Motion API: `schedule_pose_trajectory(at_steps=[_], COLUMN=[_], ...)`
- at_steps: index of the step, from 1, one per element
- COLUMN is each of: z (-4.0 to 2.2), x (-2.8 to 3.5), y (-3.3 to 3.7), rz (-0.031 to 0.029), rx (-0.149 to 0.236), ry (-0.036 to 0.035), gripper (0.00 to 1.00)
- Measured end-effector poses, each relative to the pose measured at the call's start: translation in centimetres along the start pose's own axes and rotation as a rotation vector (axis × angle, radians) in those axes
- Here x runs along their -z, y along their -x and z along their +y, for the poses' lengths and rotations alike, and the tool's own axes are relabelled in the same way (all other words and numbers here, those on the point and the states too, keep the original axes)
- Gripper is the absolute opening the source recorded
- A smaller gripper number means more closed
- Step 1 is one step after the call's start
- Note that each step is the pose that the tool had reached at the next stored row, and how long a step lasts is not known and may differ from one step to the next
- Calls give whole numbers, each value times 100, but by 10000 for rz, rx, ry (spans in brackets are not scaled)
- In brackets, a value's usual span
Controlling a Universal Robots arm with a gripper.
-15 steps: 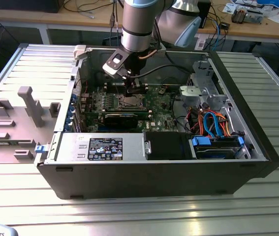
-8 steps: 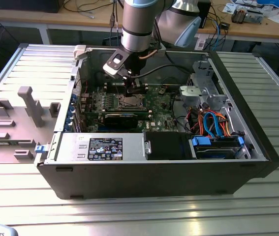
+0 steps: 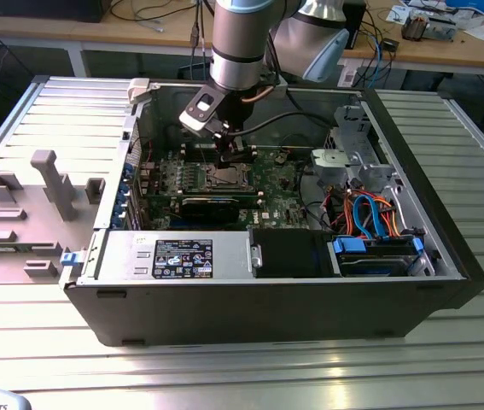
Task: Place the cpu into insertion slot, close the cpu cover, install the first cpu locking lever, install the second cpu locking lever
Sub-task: 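Install the first cpu locking lever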
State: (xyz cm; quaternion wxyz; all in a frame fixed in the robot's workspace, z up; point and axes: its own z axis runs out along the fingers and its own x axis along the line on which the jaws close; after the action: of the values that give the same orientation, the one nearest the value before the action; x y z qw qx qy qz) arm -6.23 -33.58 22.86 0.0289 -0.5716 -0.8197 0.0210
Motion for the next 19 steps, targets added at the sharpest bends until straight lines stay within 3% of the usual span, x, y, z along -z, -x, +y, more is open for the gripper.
schedule_pose_trajectory(at_steps=[19], z=[0], x=[0], y=[0], rz=[-22], rx=[314], ry=[-8], gripper=[11])
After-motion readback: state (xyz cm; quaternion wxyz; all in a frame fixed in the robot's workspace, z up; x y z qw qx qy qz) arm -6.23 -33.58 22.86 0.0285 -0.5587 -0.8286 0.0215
